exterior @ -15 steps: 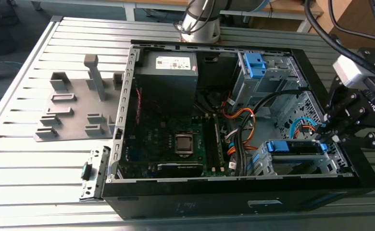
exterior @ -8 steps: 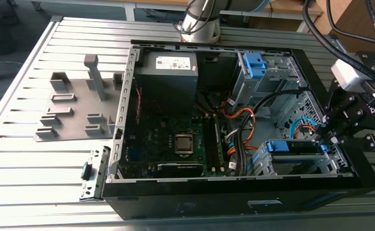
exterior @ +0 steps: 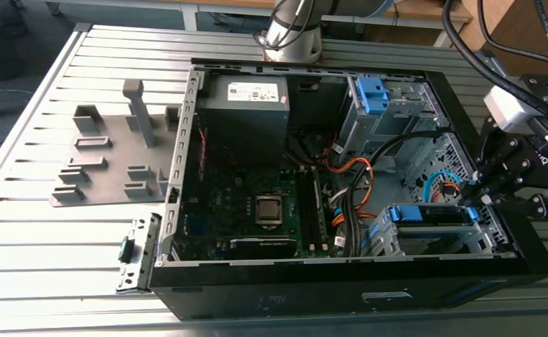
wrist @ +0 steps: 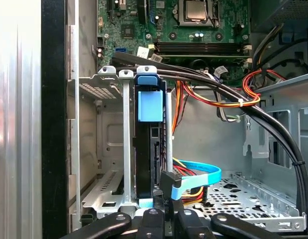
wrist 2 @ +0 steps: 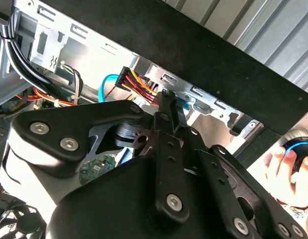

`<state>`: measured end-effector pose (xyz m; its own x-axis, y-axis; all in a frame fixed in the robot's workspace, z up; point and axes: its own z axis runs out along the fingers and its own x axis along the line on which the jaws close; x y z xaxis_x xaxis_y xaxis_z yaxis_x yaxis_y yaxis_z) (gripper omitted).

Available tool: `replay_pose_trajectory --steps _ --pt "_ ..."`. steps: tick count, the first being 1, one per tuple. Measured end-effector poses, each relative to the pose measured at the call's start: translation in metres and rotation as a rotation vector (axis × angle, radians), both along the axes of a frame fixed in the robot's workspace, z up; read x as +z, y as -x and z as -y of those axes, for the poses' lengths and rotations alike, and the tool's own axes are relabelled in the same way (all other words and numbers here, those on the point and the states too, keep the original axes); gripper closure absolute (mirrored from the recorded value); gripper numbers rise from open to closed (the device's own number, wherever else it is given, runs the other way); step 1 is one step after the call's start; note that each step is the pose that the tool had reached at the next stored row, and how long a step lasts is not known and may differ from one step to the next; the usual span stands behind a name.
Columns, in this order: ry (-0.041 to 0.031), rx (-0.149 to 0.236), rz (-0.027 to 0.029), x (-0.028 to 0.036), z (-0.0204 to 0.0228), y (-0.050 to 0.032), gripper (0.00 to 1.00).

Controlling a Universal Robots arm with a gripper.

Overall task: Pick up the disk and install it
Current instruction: 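Insert the first disk wire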

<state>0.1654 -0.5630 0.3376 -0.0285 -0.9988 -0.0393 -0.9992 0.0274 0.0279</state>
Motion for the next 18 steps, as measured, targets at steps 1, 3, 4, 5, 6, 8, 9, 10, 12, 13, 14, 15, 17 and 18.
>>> replay_pose_trajectory --steps 1,3,4,5,6,8,9,10,12,13,14,15,17,18 --pt "0.0 0.0 0.0 0.0 0.0 0.0 0.83" --pt "-0.0003 0.0 0.0 -0.0002 0.0 0.0 0.84" --pt "-0.0002 0.0 0.0 -0.0002 0.0 0.0 0.84" --pt "-0.0002 0.0 0.0 -0.0002 0.0 0.0 0.84" --pt "-0.0003 0.0 0.0 -0.0002 0.0 0.0 0.84" --pt "-0.0002 0.0 0.0 -0.0002 0.0 0.0 0.84" --pt "-0.0002 0.0 0.0 -0.0002 0.0 0.0 0.84" --pt "-0.0002 0.0 0.0 -0.0003 -0.0004 0.0 0.84" --pt "-0.0001 0.0 0.0 -0.0002 -0.0024 0.0002 0.84" --pt "-0.0003 0.0 0.0001 -0.0002 -0.0036 0.0004 0.84" --pt "-0.0006 0.0 0.0003 -0.0001 -0.0045 0.0011 0.84" --pt "-0.0008 0.0 0.0005 -0.0002 -0.0052 0.0022 0.84" --pt "-0.0013 0.0 0.0019 -0.0003 -0.0064 0.0054 0.84" --pt "-0.0029 0.0 0.0021 -0.0006 -0.007 0.0076 0.84"
